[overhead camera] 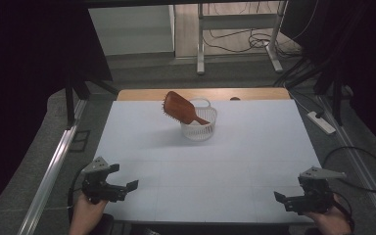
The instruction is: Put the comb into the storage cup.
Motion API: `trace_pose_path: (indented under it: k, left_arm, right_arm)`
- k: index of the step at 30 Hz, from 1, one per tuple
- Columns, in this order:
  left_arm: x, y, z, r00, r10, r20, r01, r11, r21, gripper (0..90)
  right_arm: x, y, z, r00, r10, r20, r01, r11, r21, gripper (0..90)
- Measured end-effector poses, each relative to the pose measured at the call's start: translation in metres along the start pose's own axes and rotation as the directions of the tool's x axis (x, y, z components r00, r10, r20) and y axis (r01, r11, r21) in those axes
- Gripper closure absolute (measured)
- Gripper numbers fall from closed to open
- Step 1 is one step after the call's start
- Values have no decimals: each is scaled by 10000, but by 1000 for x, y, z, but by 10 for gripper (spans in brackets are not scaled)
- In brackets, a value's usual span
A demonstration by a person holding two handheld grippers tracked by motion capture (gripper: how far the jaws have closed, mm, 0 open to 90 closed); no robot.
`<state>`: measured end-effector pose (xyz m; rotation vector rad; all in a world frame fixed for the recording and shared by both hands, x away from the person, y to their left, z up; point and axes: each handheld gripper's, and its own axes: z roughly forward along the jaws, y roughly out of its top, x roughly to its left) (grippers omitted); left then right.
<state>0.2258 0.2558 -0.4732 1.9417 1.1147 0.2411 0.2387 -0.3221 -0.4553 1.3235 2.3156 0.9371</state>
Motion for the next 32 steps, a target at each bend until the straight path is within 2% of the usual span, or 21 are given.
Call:
trace_pose_path:
  k: [15, 32]
  left_arm:
    - [3, -11, -7, 9998, -209, -71, 210, 9998, 62, 0]
    - [0, -13, -9, 9994, -262, -206, 268, 9992, 281, 0]
  right_arm:
    - [0, 0, 0, 10000, 5, 13, -5, 10000, 13, 0]
    - [1, 0, 1, 10000, -49, 29, 49, 10000, 47, 0]
